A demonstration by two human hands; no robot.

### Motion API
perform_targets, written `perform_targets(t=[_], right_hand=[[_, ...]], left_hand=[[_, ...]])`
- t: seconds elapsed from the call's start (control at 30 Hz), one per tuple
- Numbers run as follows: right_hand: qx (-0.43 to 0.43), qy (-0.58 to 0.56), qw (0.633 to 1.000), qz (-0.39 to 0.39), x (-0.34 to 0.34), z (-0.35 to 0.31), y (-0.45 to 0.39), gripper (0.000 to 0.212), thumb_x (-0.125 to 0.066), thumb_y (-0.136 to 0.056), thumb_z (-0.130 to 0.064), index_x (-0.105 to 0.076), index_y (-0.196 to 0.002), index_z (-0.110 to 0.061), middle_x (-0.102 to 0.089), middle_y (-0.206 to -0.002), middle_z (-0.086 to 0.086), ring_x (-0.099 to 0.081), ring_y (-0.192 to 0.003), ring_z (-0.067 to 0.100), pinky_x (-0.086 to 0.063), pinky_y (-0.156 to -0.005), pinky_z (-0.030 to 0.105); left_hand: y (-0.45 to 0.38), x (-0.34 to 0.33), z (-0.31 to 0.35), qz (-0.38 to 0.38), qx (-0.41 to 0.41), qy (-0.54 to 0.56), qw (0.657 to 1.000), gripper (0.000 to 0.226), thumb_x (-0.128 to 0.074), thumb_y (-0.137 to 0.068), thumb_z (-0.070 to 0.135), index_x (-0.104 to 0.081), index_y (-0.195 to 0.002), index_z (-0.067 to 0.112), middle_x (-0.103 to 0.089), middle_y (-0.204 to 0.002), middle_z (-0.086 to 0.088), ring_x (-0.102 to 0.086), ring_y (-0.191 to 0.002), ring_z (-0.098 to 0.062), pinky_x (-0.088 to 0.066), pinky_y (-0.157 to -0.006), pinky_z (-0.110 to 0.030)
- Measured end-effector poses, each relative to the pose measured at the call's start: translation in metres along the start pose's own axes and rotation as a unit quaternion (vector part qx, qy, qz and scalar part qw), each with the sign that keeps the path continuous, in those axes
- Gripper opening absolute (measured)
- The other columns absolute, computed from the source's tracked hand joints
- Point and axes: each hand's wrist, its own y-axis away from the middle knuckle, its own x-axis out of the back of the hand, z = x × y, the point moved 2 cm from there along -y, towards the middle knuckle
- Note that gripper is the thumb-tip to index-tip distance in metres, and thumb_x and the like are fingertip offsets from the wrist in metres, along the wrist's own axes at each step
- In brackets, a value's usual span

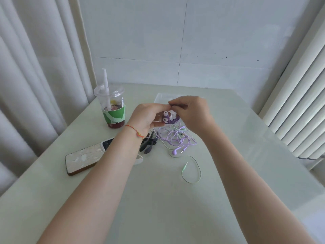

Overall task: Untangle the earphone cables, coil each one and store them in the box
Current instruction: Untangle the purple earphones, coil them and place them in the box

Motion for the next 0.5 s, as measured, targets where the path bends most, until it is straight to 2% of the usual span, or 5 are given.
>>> perform_targets(t=[0.13, 0.27, 0.33, 0.4, 0.5], right_hand=[[0.016, 0.044, 0.999, -0.001, -0.020, -0.011, 0.013, 0.020, -0.058, -0.088, 0.001, -0.074, -0.099, -0.003, -0.072, -0.089, 0.006, -0.065, -0.085, 0.024, -0.051, -0.079, 0.032], [-0.021, 0.040, 0.999, 0.002, -0.031, -0.010, 0.027, 0.021, -0.056, -0.089, 0.000, -0.074, -0.098, -0.005, -0.071, -0.086, 0.003, -0.062, -0.079, 0.021, -0.051, -0.080, 0.033], [-0.031, 0.033, 0.999, 0.008, -0.032, -0.008, 0.031, 0.021, -0.057, -0.088, 0.001, -0.074, -0.098, -0.004, -0.071, -0.086, 0.004, -0.057, -0.074, 0.015, -0.049, -0.081, 0.031], [-0.036, 0.032, 0.999, 0.012, -0.033, -0.008, 0.034, 0.021, -0.058, -0.087, 0.002, -0.075, -0.098, -0.003, -0.073, -0.089, 0.008, -0.055, -0.073, 0.013, -0.046, -0.077, 0.026], [-0.044, 0.032, 0.998, 0.011, -0.034, -0.007, 0.036, 0.020, -0.059, -0.087, 0.002, -0.075, -0.097, -0.003, -0.072, -0.084, 0.006, -0.056, -0.072, 0.014, -0.043, -0.073, 0.023]], left_hand=[[0.013, 0.014, -0.010, 0.002, 0.006, -0.005, 1.000, 0.009, -0.072, -0.082, 0.015, -0.071, -0.085, 0.006, -0.063, -0.067, -0.004, -0.058, -0.060, -0.016, -0.054, -0.062, -0.029], [0.024, 0.024, -0.023, -0.023, -0.009, -0.027, 0.999, 0.014, -0.068, -0.088, 0.022, -0.073, -0.081, 0.010, -0.067, -0.068, -0.001, -0.061, -0.062, -0.016, -0.053, -0.067, -0.030], [0.020, 0.035, -0.030, 0.033, -0.048, -0.110, 0.992, 0.017, -0.064, -0.086, 0.023, -0.074, -0.080, 0.010, -0.069, -0.070, -0.002, -0.063, -0.065, -0.019, -0.052, -0.070, -0.032], [0.013, 0.046, -0.035, 0.096, -0.121, -0.343, 0.927, 0.020, -0.057, -0.083, 0.021, -0.071, -0.070, 0.013, -0.068, -0.069, -0.006, -0.062, -0.070, -0.027, -0.050, -0.068, -0.033], [0.014, 0.044, -0.048, 0.045, -0.110, -0.574, 0.811, 0.021, -0.060, -0.081, 0.028, -0.062, -0.067, 0.012, -0.059, -0.067, -0.006, -0.054, -0.074, -0.030, -0.041, -0.061, -0.029]])
